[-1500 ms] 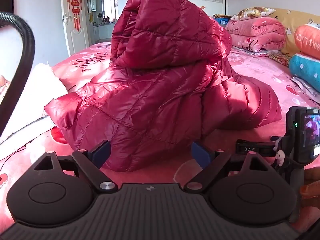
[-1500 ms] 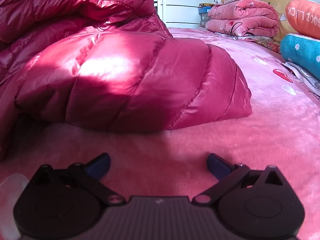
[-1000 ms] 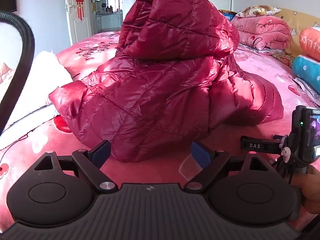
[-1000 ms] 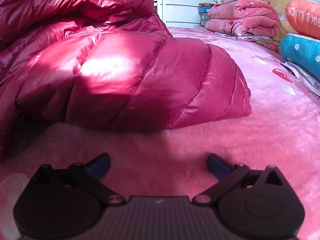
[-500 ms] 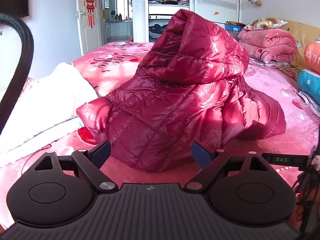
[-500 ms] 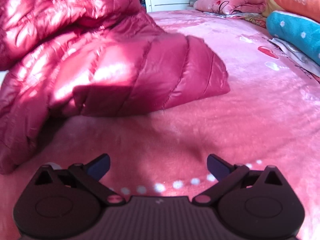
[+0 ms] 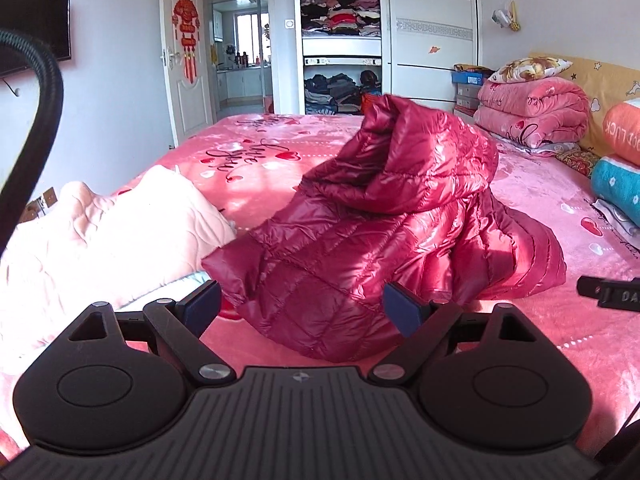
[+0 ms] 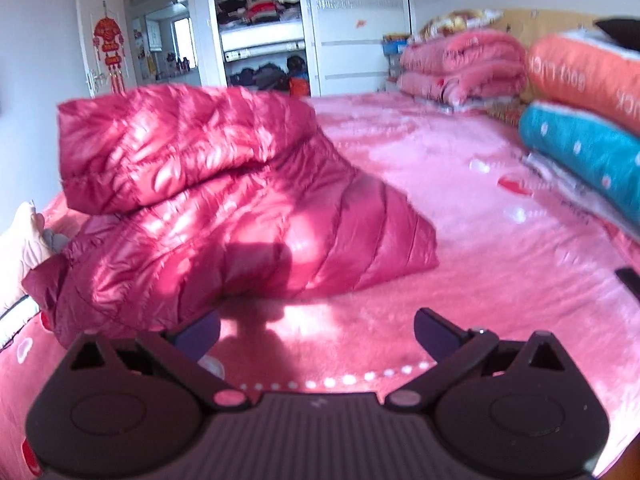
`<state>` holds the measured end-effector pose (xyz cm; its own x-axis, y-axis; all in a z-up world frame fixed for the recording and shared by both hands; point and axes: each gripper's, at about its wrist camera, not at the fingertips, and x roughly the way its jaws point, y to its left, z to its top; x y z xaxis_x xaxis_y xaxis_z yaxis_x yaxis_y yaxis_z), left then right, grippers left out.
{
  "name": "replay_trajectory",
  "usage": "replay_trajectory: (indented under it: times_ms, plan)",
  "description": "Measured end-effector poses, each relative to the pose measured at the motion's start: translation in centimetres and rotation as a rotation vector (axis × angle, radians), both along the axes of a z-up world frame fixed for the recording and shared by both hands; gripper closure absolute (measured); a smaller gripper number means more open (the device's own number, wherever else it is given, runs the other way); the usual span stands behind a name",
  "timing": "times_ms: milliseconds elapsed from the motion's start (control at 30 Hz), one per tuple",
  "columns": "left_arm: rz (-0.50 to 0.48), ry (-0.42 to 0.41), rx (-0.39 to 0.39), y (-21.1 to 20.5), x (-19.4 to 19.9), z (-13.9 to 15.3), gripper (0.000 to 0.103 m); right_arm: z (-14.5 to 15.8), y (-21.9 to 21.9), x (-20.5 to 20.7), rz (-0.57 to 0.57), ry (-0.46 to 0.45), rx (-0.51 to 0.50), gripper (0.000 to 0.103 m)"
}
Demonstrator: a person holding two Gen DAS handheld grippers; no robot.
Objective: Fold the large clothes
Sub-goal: 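Approach the crumpled red puffer jacket with both tools open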
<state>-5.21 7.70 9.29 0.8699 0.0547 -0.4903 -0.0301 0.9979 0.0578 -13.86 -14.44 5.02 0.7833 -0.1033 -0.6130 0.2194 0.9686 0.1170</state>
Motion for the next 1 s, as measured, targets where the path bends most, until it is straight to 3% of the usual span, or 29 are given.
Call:
replay_trajectory:
  times_ms: [533, 800, 1000]
  plan:
    - [0.037, -0.103, 0.023, 1.9, -3.7, 4.2, 0.000, 9.4, 3.6, -4.1, 0.055, -0.204, -0.040, 0.001]
    - [0.040, -0.106, 0.024, 2.2, -4.1, 4.0, 0.000, 11.5, 4.3, -5.3, 0.076, -0.260, -0.049, 0.001]
    - [0.025, -0.077, 0.014, 2.3, -3.1, 3.0, 0.000, 11.0, 4.8, -5.5, 0.062, -0.287, -0.060, 0.001]
